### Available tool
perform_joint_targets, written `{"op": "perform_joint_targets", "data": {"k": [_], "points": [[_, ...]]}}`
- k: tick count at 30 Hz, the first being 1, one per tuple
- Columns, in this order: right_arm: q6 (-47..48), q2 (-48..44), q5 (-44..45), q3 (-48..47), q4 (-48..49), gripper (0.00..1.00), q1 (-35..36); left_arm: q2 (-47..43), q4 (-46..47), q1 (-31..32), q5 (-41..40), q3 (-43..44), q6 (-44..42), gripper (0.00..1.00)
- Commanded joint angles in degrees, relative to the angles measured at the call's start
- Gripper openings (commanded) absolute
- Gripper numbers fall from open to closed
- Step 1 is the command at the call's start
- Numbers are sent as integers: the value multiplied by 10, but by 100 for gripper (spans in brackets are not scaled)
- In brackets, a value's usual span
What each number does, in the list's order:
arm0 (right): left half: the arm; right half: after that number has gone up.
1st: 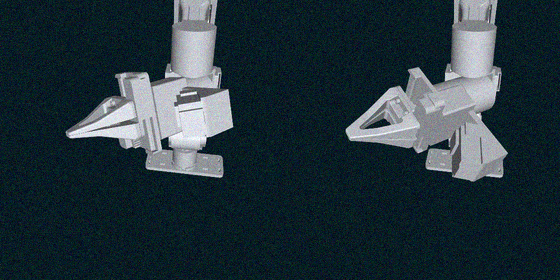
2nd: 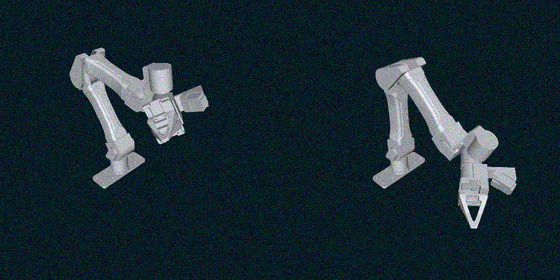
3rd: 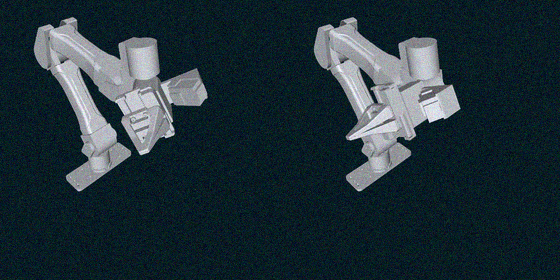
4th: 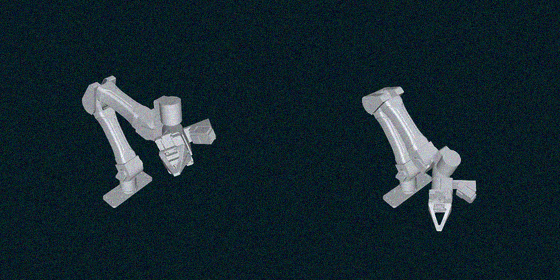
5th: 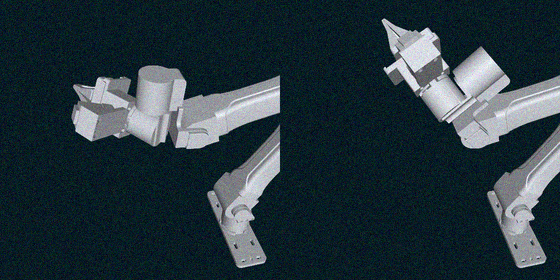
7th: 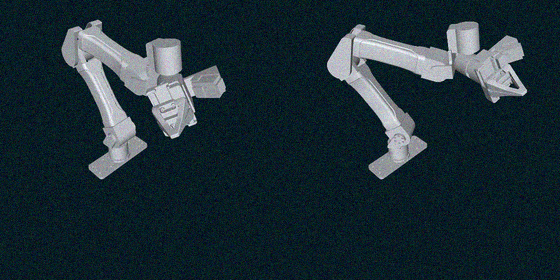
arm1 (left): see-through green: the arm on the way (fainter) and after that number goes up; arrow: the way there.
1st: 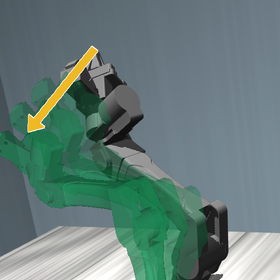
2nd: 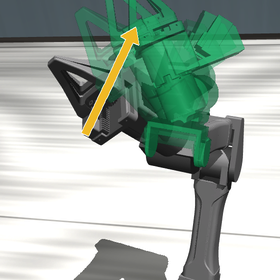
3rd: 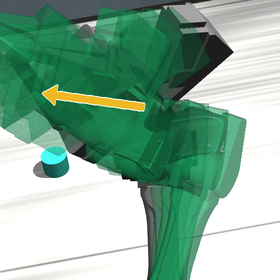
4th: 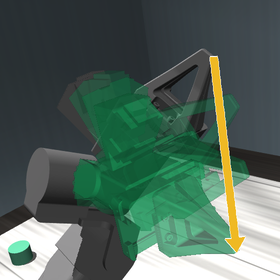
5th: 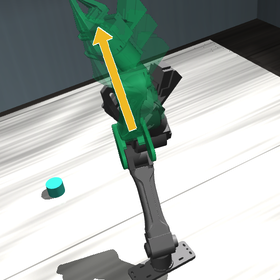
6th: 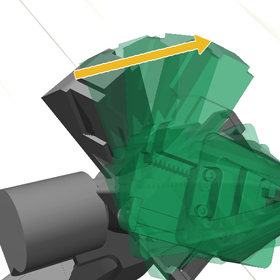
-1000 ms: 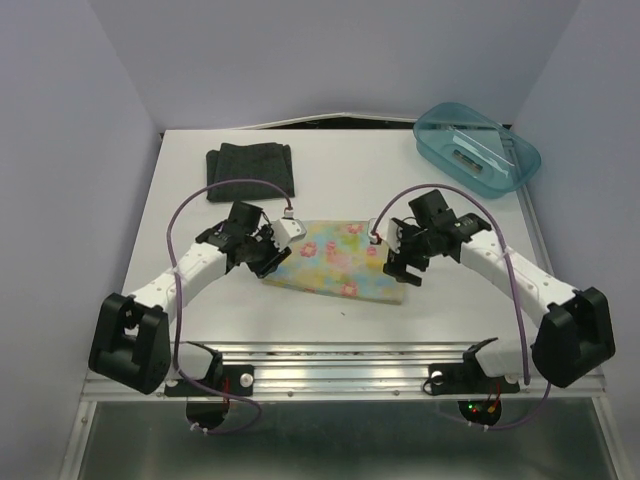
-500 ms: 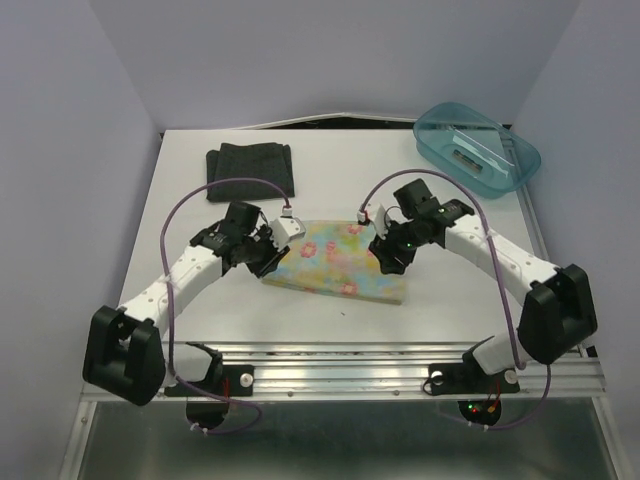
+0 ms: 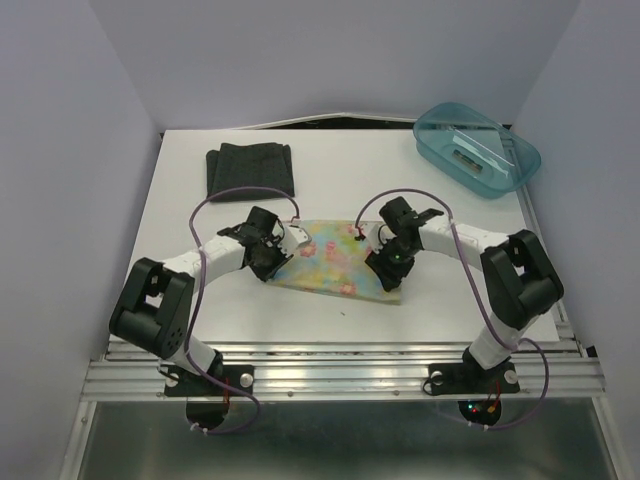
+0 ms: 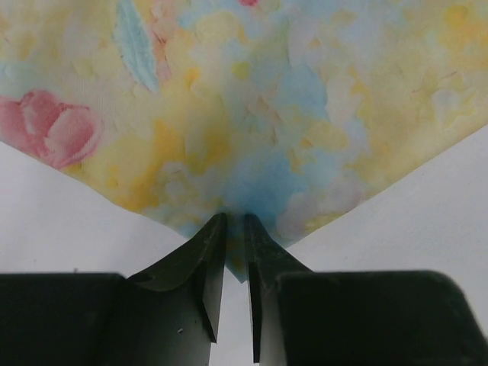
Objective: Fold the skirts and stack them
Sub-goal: Fold the skirt
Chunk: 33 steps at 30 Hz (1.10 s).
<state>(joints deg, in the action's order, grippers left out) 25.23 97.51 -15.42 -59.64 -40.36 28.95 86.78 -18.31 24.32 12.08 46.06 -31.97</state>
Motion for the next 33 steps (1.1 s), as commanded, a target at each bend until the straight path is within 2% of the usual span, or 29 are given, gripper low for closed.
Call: {"op": "perform_joint_targets", "data": {"k": [1,5,9,15,22,24,27,31,33], "points": [[-6,32,86,3,28,52,1,18,8,22,-58,-49,-46,26],[11,54,124,-23,39,52,1,2,6,60,-56,-62,-61,25],[29,90,152,-58,56,52,-33,-14,-12,104,-27,-52,-57,25],[12,169,166,-204,70,50,-71,-32,-20,171,-11,-45,-55,26],[-6,176,170,-302,105,55,-71,-55,-56,291,17,22,-8,37],[-12,154,172,-310,108,56,-71,-62,-72,292,29,71,11,40],[-27,107,146,-299,103,59,-71,-81,-94,287,-7,113,14,43],[-78,61,52,-290,49,60,-71,-100,-121,233,-11,131,-12,43],[-105,43,9,-273,35,60,-71,-105,-116,182,-11,127,-20,43]]}}
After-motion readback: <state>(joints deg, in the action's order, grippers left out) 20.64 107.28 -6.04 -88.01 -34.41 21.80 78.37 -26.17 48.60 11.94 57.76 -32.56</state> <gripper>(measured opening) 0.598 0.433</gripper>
